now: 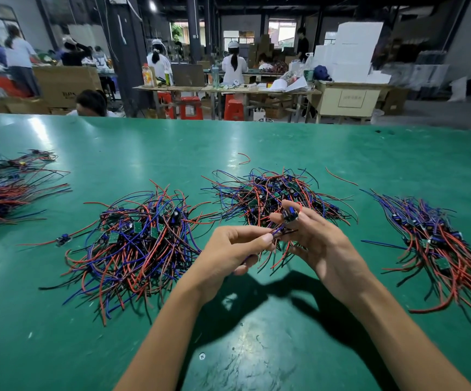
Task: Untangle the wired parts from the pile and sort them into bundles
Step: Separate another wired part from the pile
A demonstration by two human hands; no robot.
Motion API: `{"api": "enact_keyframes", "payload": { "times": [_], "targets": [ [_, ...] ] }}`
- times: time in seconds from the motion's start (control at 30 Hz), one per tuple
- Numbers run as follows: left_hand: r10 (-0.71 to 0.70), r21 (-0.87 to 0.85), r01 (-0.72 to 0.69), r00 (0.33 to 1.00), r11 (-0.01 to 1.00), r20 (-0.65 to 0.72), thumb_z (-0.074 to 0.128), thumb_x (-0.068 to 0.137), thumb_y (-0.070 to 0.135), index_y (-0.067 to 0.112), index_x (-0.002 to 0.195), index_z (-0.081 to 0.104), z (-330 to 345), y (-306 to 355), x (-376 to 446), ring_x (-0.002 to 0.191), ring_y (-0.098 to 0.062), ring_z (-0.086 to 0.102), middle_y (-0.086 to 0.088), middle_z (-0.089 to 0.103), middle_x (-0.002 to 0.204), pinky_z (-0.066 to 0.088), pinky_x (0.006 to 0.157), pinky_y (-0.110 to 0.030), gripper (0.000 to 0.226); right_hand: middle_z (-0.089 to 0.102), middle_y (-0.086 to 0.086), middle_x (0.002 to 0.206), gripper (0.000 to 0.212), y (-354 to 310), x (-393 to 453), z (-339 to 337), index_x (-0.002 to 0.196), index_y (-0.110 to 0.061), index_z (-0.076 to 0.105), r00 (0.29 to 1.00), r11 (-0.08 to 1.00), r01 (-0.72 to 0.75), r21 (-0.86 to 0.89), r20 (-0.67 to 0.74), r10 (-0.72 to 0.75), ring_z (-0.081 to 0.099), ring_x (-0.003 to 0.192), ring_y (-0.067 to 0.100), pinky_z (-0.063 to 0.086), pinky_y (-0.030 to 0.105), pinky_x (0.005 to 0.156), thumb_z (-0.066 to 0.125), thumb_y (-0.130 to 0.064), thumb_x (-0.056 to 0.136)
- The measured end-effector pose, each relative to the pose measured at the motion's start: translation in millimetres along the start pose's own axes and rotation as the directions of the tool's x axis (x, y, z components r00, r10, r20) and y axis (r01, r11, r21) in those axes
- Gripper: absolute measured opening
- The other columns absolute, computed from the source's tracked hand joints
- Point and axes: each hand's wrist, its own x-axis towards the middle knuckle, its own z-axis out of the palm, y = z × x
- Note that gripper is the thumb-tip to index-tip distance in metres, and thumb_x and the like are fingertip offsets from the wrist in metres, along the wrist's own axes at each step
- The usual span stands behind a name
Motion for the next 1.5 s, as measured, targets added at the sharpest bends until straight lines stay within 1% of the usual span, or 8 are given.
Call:
{"api": "enact_keyframes", "payload": {
  "times": [0.17, 0.33, 0.4, 0.73, 0.93, 1.13, 1.37, 1.5],
  "targets": [
    [0.296, 0.085, -0.284, 0.923, 0.955, -0.244, 0.070, 0.092, 0.015, 0.018, 0.102, 0.080, 4.2, 6.4, 0.5, 0.051, 0.004, 0.049, 0.008, 0.073, 0.077, 0.037, 0.051, -0.008, 0.014, 0.070, 0.004, 0.129, 0.034, 1.7, 0.9, -2.3, 0.124, -0.030, 0.071, 0.999, 0.998, 0.039, -0.058, -0.018, -0.040, 0.066, 0.096, 0.015, 0.052, 0.023, 0.077, 0.062, -0.042, 0.093],
    [0.862, 0.830, -0.231, 0.148, 0.507, -0.486, 0.066, 0.098, 0.016, 0.013, 0.109, 0.077, -21.1, 16.5, -5.6, 0.069, -0.016, 0.055, -0.001, 0.067, 0.085, 0.039, 0.067, -0.016, 0.016, 0.077, 0.000, 0.112, 0.024, 4.6, -0.5, -2.4, 0.114, -0.030, 0.076, 0.990, 0.937, 0.107, -0.333, -0.053, -0.132, 0.067, 0.090, 0.012, 0.048, 0.025, 0.075, 0.061, -0.032, 0.095],
    [0.862, 0.863, -0.013, 0.051, 0.505, -0.504, 0.064, 0.099, 0.020, 0.013, 0.109, 0.078, -38.4, 18.6, -8.0, 0.075, -0.025, 0.055, -0.006, 0.068, 0.086, 0.036, 0.069, -0.020, 0.018, 0.079, 0.007, 0.091, 0.019, 8.6, -0.2, -2.6, 0.101, -0.024, 0.080, 0.969, 0.931, 0.143, -0.335, -0.144, -0.201, 0.063, 0.067, 0.006, 0.044, 0.016, 0.057, 0.064, -0.015, 0.096],
    [0.531, 0.580, 0.586, 0.280, 0.565, -0.800, 0.056, 0.097, 0.024, 0.015, 0.122, 0.069, -60.9, 3.0, -9.3, 0.119, -0.037, 0.038, -0.014, 0.050, 0.130, 0.030, 0.093, -0.046, 0.029, 0.065, -0.020, 0.076, 0.027, 24.1, 1.8, -18.2, 0.097, -0.044, 0.059, 0.867, 0.301, -0.266, -0.916, -0.364, -0.340, 0.063, 0.073, 0.011, 0.047, 0.031, 0.068, 0.067, -0.065, 0.082],
    [0.720, 0.801, 0.304, 0.354, 0.516, -0.597, 0.064, 0.088, 0.017, 0.020, 0.109, 0.069, -29.9, 7.3, -1.9, 0.112, -0.032, 0.040, -0.010, 0.052, 0.125, 0.029, 0.086, -0.040, 0.022, 0.070, -0.022, 0.073, 0.011, 30.6, 3.5, -22.0, 0.092, -0.038, 0.074, 0.866, 0.321, -0.355, -0.878, -0.438, -0.240, 0.068, 0.081, 0.012, 0.045, 0.026, 0.068, 0.070, -0.039, 0.081],
    [0.634, 0.940, -0.141, 0.767, 0.310, -0.094, 0.054, 0.093, 0.022, 0.022, 0.103, 0.068, 15.2, -14.3, 5.3, 0.100, -0.019, 0.053, 0.004, 0.064, 0.100, 0.041, 0.089, -0.037, 0.018, 0.070, -0.017, 0.065, 0.031, 24.7, 2.8, -20.1, 0.101, -0.033, 0.060, 0.856, 0.545, -0.204, -0.813, -0.418, -0.304, 0.065, 0.061, 0.008, 0.054, 0.024, 0.063, 0.070, -0.018, 0.076],
    [0.154, 0.368, -0.043, 0.948, 0.929, -0.277, 0.050, 0.105, 0.037, 0.017, 0.097, 0.078, 32.9, -25.0, 13.2, 0.055, -0.009, 0.056, 0.001, 0.076, 0.079, 0.049, 0.055, -0.028, 0.035, 0.065, -0.009, 0.070, 0.033, 15.8, -8.9, -1.3, 0.105, -0.030, 0.057, 0.836, 0.471, 0.345, -0.812, 0.038, -0.547, 0.050, 0.046, 0.012, 0.040, 0.018, 0.049, 0.065, -0.020, 0.074],
    [0.041, -0.010, -0.044, 0.979, 0.999, -0.202, 0.069, 0.093, 0.013, 0.011, 0.099, 0.079, 18.1, -15.8, 9.5, 0.064, -0.009, 0.063, -0.004, 0.077, 0.083, 0.046, 0.056, -0.020, 0.012, 0.062, -0.015, 0.077, 0.037, 26.5, -12.7, 9.7, 0.110, -0.031, 0.055, 0.844, 0.282, 0.436, -0.855, 0.280, -0.457, 0.057, 0.062, 0.007, 0.049, 0.024, 0.060, 0.066, -0.025, 0.076]
  ]
}}
